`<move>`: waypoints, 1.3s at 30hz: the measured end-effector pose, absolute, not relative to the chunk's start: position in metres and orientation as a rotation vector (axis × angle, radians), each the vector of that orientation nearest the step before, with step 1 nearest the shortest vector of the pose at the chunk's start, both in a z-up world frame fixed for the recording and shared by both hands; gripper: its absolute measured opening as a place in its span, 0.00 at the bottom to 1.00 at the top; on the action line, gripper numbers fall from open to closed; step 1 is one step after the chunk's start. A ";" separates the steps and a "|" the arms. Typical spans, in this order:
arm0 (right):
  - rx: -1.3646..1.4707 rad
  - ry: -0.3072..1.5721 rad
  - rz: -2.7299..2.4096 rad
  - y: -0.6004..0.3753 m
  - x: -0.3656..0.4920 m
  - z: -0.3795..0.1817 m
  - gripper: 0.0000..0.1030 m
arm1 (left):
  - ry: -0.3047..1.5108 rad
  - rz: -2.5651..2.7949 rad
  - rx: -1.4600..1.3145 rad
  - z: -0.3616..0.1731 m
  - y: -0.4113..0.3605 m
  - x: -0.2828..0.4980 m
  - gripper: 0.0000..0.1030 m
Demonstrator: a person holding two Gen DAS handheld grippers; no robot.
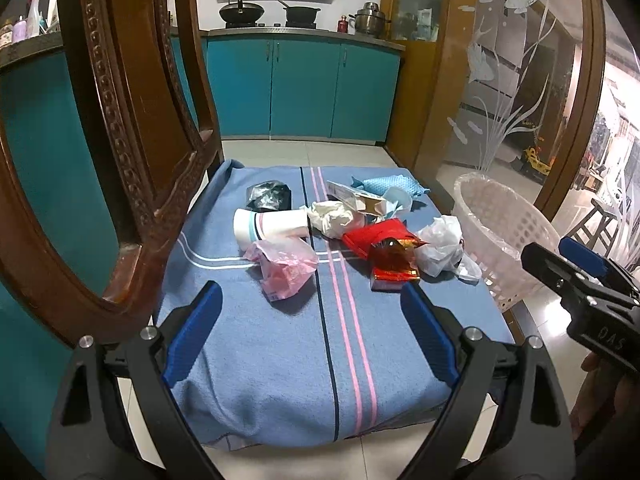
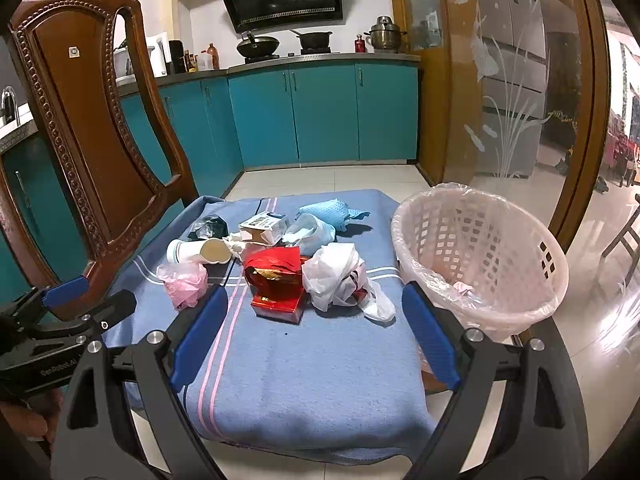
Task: Collect trash
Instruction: 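Grasp the white medicine box with the left gripper and lift it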
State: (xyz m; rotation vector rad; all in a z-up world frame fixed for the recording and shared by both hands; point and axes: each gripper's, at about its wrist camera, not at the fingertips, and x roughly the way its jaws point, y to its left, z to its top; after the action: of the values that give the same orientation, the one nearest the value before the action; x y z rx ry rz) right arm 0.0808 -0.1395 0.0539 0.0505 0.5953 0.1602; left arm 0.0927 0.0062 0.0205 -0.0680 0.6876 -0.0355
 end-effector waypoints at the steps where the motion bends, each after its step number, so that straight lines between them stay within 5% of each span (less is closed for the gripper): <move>1: 0.052 0.595 0.161 -0.140 0.081 0.054 0.85 | 0.690 -0.034 -0.068 0.020 0.006 0.093 0.88; 29: 0.082 0.578 0.139 -0.151 0.084 0.059 0.85 | 0.704 -0.038 -0.023 0.012 -0.008 0.098 0.88; 39: 0.183 0.590 0.090 -0.192 0.104 0.059 0.85 | 0.699 0.000 0.048 0.012 -0.060 0.182 0.88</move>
State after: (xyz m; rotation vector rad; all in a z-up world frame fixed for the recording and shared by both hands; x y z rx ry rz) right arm 0.1039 -0.1916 0.0586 0.1829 0.5902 0.0899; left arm 0.1819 -0.0602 0.0121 0.0477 0.6995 -0.0004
